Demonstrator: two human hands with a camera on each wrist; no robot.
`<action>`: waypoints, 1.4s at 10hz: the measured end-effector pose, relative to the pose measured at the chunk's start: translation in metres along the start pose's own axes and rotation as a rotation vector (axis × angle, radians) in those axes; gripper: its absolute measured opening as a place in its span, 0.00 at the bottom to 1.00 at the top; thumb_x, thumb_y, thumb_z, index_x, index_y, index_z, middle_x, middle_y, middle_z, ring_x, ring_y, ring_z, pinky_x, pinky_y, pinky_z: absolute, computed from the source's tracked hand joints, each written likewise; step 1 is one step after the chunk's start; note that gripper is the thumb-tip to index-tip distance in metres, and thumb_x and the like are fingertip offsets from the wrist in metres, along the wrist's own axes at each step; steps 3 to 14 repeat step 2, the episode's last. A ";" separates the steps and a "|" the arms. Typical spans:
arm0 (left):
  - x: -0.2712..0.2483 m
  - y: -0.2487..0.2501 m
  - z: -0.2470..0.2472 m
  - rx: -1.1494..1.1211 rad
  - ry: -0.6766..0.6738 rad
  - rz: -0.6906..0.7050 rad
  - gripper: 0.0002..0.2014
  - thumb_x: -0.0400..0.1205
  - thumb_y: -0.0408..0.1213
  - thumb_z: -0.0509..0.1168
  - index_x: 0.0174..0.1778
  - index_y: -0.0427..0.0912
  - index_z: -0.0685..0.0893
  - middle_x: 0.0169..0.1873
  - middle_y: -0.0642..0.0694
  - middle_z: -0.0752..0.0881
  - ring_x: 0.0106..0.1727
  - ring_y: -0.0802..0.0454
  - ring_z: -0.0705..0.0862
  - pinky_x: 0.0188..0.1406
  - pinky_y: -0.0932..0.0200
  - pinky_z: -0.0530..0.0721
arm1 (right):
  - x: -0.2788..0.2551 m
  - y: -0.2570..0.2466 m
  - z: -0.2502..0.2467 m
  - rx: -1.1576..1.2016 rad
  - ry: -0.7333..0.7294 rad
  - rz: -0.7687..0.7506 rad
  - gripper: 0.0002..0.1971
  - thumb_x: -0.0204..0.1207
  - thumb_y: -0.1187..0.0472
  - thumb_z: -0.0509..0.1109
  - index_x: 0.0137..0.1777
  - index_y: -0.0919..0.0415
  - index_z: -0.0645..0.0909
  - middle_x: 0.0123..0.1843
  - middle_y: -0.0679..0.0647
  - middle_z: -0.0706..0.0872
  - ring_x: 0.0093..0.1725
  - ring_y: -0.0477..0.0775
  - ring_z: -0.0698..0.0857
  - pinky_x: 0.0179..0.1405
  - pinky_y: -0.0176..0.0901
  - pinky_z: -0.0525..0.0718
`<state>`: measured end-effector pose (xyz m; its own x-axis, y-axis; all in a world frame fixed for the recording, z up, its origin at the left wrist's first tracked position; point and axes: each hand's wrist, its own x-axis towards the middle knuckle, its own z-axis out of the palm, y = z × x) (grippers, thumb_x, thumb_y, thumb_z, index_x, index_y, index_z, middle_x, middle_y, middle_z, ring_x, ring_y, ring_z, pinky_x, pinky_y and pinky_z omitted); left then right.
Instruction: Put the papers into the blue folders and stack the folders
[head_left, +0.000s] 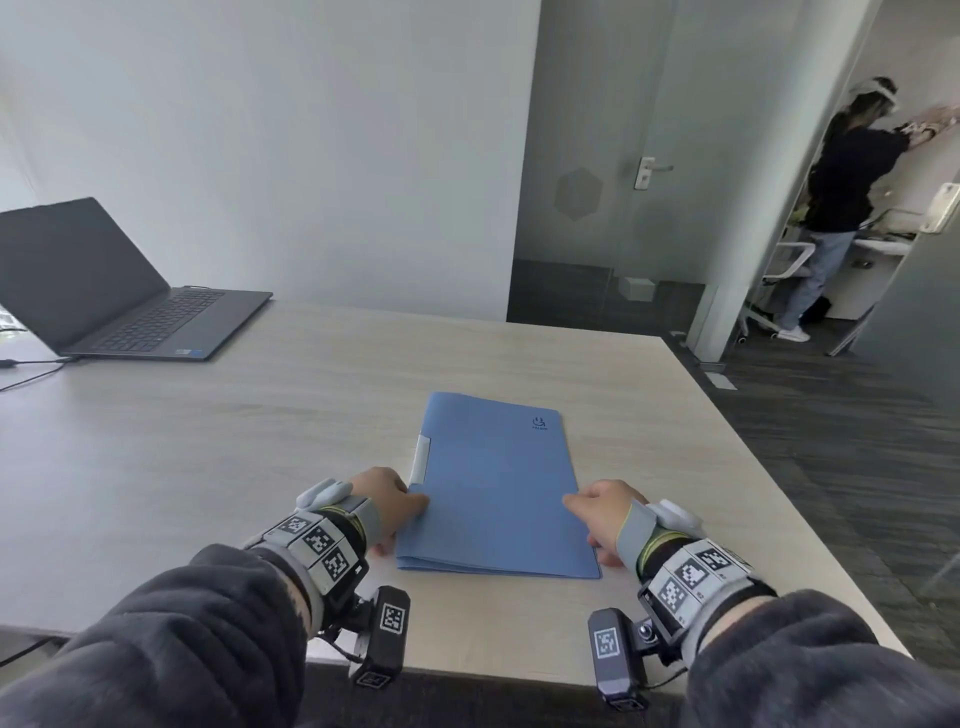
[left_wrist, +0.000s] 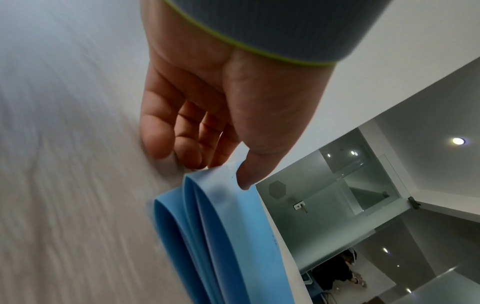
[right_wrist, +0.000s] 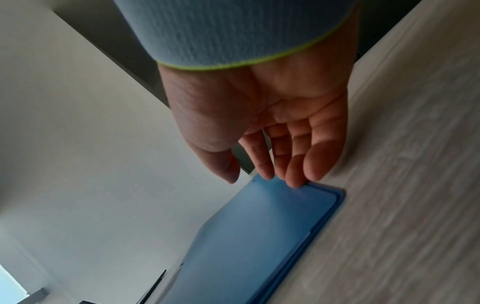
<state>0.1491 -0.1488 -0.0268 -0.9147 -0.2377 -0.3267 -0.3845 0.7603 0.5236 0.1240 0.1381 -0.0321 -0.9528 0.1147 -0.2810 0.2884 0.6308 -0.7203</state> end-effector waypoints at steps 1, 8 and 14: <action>-0.002 0.001 -0.006 0.037 0.038 0.012 0.18 0.73 0.57 0.63 0.47 0.48 0.85 0.38 0.45 0.91 0.34 0.43 0.92 0.44 0.49 0.93 | -0.007 -0.007 -0.005 -0.003 -0.016 -0.031 0.08 0.72 0.49 0.66 0.43 0.50 0.82 0.32 0.57 0.82 0.32 0.57 0.81 0.29 0.43 0.81; 0.000 0.005 -0.016 0.046 0.120 0.047 0.16 0.75 0.58 0.65 0.49 0.51 0.85 0.42 0.48 0.88 0.43 0.46 0.88 0.50 0.54 0.87 | -0.011 -0.018 -0.011 0.059 -0.014 -0.058 0.08 0.73 0.50 0.66 0.44 0.53 0.82 0.37 0.57 0.82 0.32 0.55 0.83 0.27 0.41 0.80; 0.000 0.005 -0.016 0.046 0.120 0.047 0.16 0.75 0.58 0.65 0.49 0.51 0.85 0.42 0.48 0.88 0.43 0.46 0.88 0.50 0.54 0.87 | -0.011 -0.018 -0.011 0.059 -0.014 -0.058 0.08 0.73 0.50 0.66 0.44 0.53 0.82 0.37 0.57 0.82 0.32 0.55 0.83 0.27 0.41 0.80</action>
